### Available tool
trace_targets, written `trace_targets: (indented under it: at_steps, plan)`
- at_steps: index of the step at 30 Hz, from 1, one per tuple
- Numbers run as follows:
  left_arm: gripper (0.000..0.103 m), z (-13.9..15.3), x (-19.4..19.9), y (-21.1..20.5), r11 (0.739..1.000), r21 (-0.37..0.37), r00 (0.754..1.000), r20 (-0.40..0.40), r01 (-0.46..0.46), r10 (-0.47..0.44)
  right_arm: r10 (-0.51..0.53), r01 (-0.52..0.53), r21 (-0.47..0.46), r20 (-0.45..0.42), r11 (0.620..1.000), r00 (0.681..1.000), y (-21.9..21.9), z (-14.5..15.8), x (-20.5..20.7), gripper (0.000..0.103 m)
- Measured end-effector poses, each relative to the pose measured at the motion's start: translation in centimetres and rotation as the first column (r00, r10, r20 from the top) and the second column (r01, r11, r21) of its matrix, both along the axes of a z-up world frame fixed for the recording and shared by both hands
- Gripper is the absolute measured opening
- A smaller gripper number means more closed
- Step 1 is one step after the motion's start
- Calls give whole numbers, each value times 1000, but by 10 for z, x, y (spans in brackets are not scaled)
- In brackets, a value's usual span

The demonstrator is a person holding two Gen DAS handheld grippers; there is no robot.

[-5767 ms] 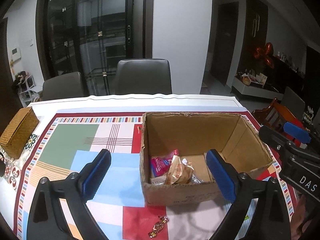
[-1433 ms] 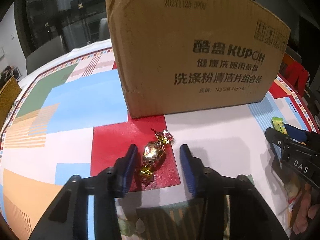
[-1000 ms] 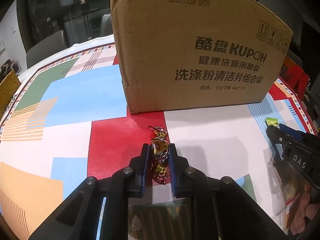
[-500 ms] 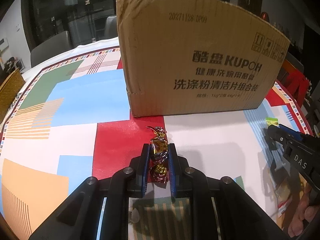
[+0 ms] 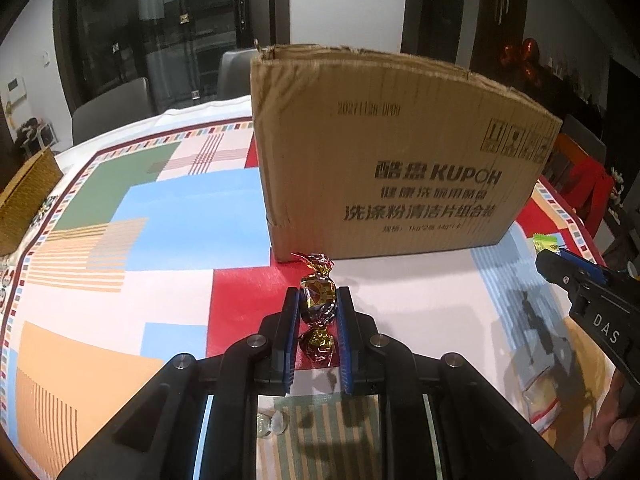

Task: Organize snacks
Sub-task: 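Lift both held candies and carry them over the box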

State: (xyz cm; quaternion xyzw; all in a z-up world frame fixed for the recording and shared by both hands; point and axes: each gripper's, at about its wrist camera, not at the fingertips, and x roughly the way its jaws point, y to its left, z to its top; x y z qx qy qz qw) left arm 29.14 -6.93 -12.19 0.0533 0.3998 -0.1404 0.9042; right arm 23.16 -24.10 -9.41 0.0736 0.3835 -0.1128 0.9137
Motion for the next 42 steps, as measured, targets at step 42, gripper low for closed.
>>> trace_targets:
  at_steps: [42]
  plan:
    - [18,77,5,-1,998,-62,994,105,-15,21,60,-55,-31,163,998,985,3,80,2,23]
